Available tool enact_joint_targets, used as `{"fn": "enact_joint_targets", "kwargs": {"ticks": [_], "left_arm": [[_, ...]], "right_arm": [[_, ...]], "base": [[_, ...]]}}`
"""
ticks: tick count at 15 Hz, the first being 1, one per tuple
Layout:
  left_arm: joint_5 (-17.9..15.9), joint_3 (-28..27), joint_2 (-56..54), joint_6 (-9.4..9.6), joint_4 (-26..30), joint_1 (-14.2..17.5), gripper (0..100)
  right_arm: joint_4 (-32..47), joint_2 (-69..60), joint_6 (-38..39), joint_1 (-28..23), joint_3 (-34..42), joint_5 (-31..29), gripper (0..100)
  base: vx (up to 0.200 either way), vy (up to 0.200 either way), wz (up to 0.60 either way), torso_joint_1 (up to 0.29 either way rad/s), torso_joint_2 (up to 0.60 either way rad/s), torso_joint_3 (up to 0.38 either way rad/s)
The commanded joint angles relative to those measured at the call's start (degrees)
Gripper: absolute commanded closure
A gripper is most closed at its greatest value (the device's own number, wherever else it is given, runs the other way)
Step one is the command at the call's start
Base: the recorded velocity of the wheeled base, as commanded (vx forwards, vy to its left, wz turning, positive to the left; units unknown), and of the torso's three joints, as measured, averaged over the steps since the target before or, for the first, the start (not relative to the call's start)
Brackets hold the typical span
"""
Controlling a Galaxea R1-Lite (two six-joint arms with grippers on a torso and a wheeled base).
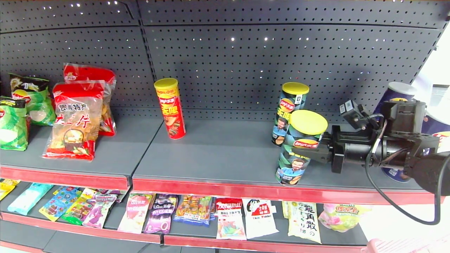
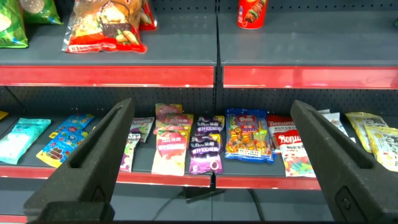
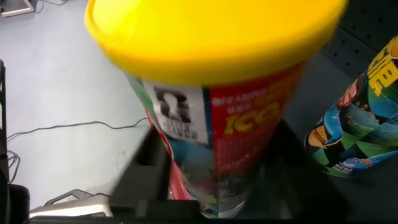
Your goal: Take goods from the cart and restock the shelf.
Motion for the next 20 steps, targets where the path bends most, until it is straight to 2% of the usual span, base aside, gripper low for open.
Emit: {"fn": "enact_joint_targets", "kwargs": {"ticks": [1,7,11,20], "left_arm": [[0.0,0.0,0.1,0.00,0.0,0.0,0],[0.0,0.0,0.1,0.00,0.0,0.0,0],[0.0,0.0,0.1,0.00,0.0,0.0,0],[0.0,0.0,0.1,0.00,0.0,0.0,0]], "right_arm": [[-0.1,0.1,-0.1,0.0,0.1,-0.1,0],[-0.1,-0.2,0.0,-0.1,0.5,-0.4,0],[0.0,-1.4,0.2,-1.9,1.7,-0.7,0],[0.0,-8.3,0.3,-7.3,11.9,-1.5,0]], "base": [[0.000,0.000,0.00,0.000,0.00,0.000],[0.000,0.000,0.00,0.000,0.00,0.000],[0.000,0.000,0.00,0.000,0.00,0.000],[0.000,0.000,0.00,0.000,0.00,0.000]]}}
